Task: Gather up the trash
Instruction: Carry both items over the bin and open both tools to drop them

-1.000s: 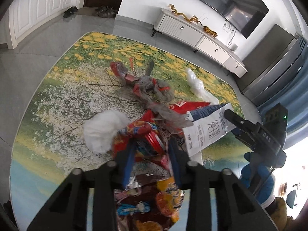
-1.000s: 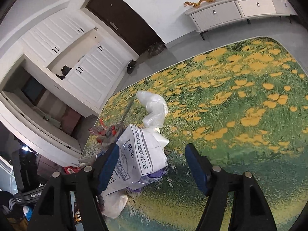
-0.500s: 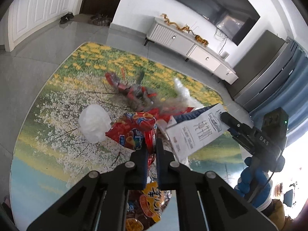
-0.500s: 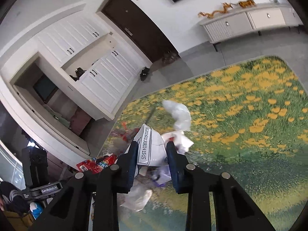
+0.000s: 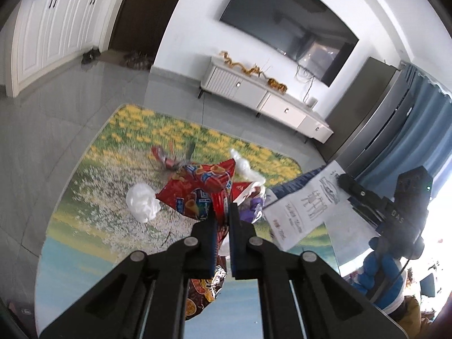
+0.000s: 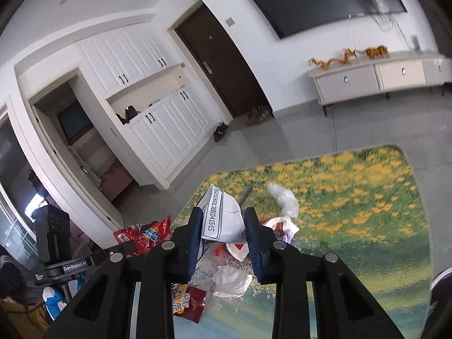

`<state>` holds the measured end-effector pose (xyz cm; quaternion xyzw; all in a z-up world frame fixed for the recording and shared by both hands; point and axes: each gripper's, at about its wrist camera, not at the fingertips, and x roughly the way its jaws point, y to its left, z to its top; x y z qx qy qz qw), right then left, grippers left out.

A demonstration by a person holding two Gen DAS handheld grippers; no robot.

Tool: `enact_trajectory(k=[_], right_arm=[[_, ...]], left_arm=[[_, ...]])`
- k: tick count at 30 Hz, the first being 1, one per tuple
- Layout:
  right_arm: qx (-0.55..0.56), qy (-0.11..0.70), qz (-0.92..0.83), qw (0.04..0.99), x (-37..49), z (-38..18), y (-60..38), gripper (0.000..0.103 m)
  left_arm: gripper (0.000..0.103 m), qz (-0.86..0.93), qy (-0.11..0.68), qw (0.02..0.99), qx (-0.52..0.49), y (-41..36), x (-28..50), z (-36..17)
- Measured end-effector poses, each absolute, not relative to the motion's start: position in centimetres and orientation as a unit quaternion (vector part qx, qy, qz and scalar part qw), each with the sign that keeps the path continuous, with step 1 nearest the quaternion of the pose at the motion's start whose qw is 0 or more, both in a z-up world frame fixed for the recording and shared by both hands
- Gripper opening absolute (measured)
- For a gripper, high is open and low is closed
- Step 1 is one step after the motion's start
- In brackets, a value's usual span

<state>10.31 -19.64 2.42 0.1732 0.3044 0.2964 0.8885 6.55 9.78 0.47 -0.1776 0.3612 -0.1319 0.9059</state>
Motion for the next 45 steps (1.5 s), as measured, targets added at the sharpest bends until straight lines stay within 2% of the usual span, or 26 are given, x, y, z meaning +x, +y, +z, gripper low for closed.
enact_trajectory(k=[11, 21, 31, 39, 45], right_arm=[[0.142, 0.257, 0.249, 0.923, 4.6, 6.8, -23.9, 0.028], [0.16, 0.217, 0.147, 0.952, -0.4, 7.9, -33.9, 0.028], [0.142, 0.226, -0.015, 0.964, -3.1, 5.4, -44.3, 0.028], [0.104, 0.276, -0.109, 0.949, -2.6, 0.9, -49.0, 0.028], [0.113, 0.312, -0.134, 0.934, -0.7, -3.4, -51.6, 0.029]], left_arm=[[0.006, -0.162, 0.333, 0.918, -0.141, 6.4, 4.8, 3.6], [0.006, -0.242, 0.349, 0.901, -0.083, -3.4, 5.7, 4.3], [0.006, -0.365, 0.378, 0.851, -0.019, -19.4, 7.9, 3.3], [0.006, -0.426, 0.42, 0.801, 0.02, -31.2, 8.9, -0.9], [0.007, -0.436, 0.44, 0.785, 0.031, -36.6, 9.5, -3.7]])
